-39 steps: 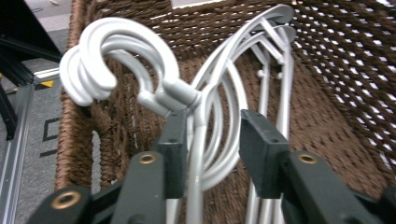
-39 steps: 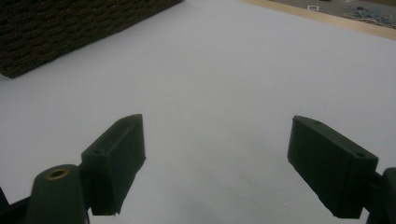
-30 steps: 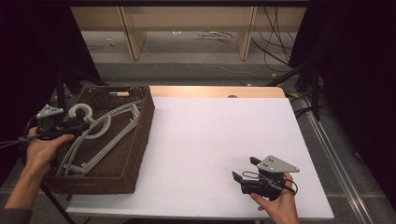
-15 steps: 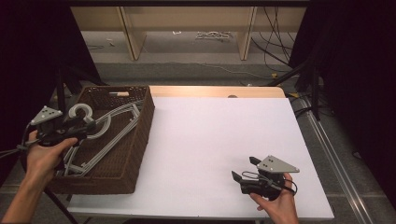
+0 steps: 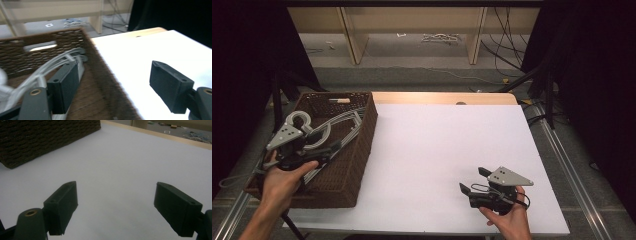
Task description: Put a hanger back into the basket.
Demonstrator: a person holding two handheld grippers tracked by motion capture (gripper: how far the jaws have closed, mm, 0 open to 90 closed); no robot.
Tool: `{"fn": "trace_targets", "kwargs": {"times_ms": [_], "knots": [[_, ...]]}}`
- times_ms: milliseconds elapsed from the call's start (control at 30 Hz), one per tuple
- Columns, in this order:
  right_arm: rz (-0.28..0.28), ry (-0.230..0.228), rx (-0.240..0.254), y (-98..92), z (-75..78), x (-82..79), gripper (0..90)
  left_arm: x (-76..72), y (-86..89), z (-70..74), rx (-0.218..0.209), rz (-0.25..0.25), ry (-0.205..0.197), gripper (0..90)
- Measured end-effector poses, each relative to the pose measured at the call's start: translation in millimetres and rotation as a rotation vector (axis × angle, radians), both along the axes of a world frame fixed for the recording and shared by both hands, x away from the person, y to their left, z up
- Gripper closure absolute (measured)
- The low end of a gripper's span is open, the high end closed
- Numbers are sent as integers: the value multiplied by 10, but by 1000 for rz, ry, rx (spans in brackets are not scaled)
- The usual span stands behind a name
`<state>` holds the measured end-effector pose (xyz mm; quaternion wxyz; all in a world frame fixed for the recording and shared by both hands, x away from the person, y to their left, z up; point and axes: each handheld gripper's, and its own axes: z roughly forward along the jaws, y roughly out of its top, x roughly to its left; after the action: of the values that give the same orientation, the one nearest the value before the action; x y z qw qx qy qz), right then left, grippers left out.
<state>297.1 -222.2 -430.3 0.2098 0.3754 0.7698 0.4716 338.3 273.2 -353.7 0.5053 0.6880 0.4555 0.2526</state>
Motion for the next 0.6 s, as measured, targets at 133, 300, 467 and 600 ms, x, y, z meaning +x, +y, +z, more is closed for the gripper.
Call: {"fn": "trace_targets", "kwargs": {"times_ms": [133, 300, 467, 600], "knots": [[14, 10, 1, -4, 2, 8, 201, -58, -200, -27, -6, -42, -15, 228], [12, 0, 6, -4, 1, 5, 201, -128, -392, -68, -17, -91, -27, 222], [7, -13, 21, 2, 8, -3, 201, -202, -521, -126, -41, -131, -42, 218], [12, -13, 18, 15, 12, -7, 201, -241, -581, -180, -51, -152, -51, 212]]}}
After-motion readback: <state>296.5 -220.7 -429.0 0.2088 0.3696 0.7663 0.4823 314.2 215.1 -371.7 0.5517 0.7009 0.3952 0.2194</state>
